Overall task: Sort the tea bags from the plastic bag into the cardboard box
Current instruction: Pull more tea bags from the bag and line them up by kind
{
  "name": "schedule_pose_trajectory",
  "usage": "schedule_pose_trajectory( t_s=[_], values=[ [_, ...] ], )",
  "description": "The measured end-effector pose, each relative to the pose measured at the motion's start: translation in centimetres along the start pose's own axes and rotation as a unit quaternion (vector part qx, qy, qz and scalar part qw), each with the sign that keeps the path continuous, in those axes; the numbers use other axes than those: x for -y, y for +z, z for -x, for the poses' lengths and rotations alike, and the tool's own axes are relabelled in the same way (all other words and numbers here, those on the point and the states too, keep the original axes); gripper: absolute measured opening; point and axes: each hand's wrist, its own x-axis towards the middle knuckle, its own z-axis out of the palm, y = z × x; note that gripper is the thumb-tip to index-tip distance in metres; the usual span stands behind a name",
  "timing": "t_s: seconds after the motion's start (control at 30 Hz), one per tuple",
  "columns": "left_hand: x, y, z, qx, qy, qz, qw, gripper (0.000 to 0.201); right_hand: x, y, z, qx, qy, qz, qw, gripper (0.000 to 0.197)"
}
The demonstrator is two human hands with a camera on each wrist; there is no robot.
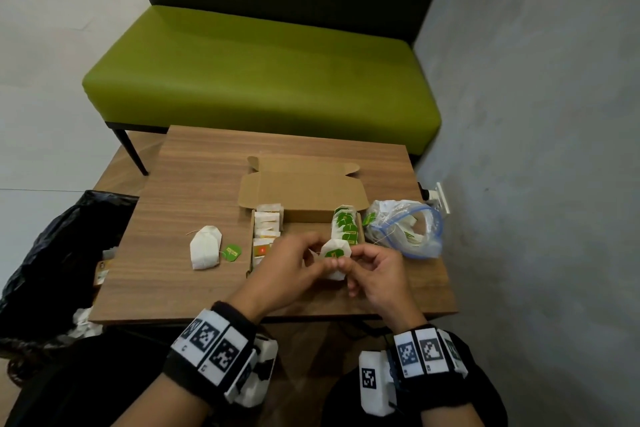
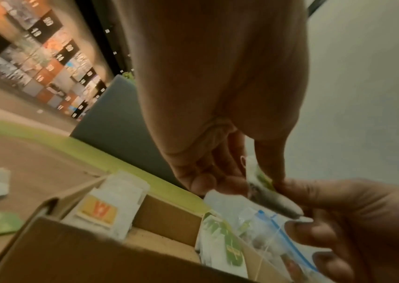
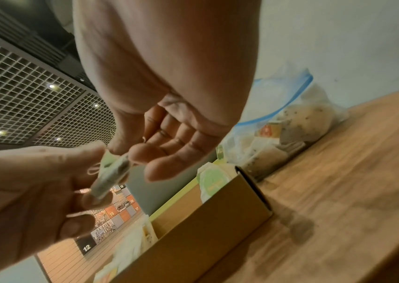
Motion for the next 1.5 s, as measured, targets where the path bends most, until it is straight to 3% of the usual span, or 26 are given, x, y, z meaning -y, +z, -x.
schedule_pose_trajectory(
  t_s=[0.1,0.23,0.33,0.4,0.43,0.53,0.63,0.8,1.0,1.27,1.37,1.5],
  values=[
    [0.2,0.6,-1.1,0.028,-0.005,0.001,1.000,0.005,0.2,-0.6,0.0,-0.020,-0.006,-0.021,1.000,0.008],
    [0.6,0.8,-2.6,-0.032,-0.058,0.042,0.997,0.017,0.2,-2.2,0.0,-0.100,-0.022,0.006,0.995,0.008],
    [1.3,0.8,-3.7,-0.072,-0.090,0.049,0.992,0.013,-0.6,-3.8,-0.2,-0.194,-0.022,0.212,0.958,0.030],
    [1.8,1.1,-4.4,-0.080,-0.095,0.047,0.991,0.014,-1.0,-3.9,-0.2,-0.183,0.024,0.284,0.941,0.023],
    [1.9,1.3,-4.6,-0.077,-0.096,0.045,0.991,0.014,-1.2,-3.6,-0.3,-0.169,0.049,0.257,0.950,0.017],
    [2.1,1.7,-5.1,-0.065,-0.097,0.027,0.993,0.010,-1.1,-2.4,-0.6,-0.132,0.121,0.083,0.980,0.038],
    [2.2,2.1,-5.3,-0.055,-0.097,0.024,0.994,0.009,-0.5,-1.9,-0.8,-0.090,0.126,-0.006,0.988,0.038],
    [2.7,2.6,-5.8,-0.053,-0.107,-0.006,0.993,0.006,0.4,-1.9,-0.5,-0.090,0.100,-0.008,0.991,0.011],
    [2.6,3.5,-6.4,-0.011,-0.179,0.019,0.984,0.006,1.8,-2.8,-0.1,-0.119,0.060,-0.029,0.991,0.012],
    [2.4,4.6,-6.9,0.048,-0.228,0.018,0.972,0.010,2.5,-4.3,0.2,-0.225,0.008,0.041,0.973,0.014],
    [2.7,5.0,-7.1,0.043,-0.230,-0.012,0.972,0.011,2.1,-4.9,0.0,-0.267,0.002,0.101,0.958,0.013],
    [3.1,5.5,-7.1,-0.012,-0.215,-0.082,0.973,0.024,1.7,-5.2,-0.2,-0.279,0.012,0.151,0.948,0.014]
  ],
)
